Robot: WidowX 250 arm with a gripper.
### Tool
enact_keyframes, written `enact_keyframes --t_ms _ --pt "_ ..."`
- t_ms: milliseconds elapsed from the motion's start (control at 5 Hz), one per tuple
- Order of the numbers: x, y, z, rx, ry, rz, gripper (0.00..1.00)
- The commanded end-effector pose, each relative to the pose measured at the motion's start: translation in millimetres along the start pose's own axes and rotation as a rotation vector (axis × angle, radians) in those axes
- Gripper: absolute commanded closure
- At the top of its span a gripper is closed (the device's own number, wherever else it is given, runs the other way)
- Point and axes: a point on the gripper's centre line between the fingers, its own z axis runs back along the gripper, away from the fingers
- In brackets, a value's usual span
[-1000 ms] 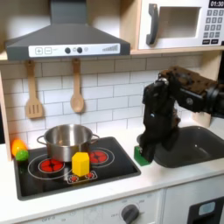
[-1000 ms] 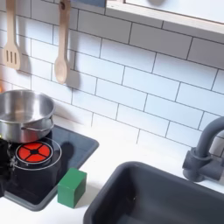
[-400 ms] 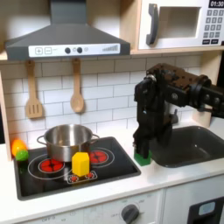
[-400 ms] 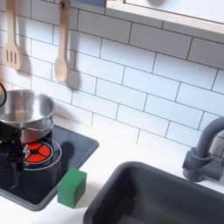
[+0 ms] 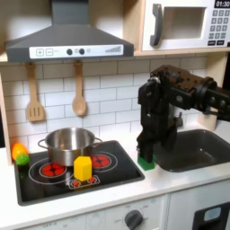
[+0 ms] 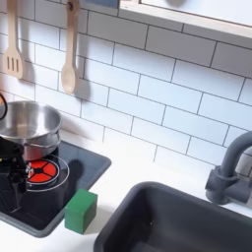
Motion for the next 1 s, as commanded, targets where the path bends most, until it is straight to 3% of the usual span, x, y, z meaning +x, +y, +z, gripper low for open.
enact_keyframes --t_ms 0,400,600,800 --pt "0.0 0.0 0.0 0.000 0.000 0.000 0.00" --pt "0.0 0.0 0.0 0.000 0.000 0.000 0.00" --pt "2.4 2.9 1.2 0.023 -0.005 0.018 0.00" --pt "21.5 -1.0 -3.3 -0.008 -0.032 0.026 0.00"
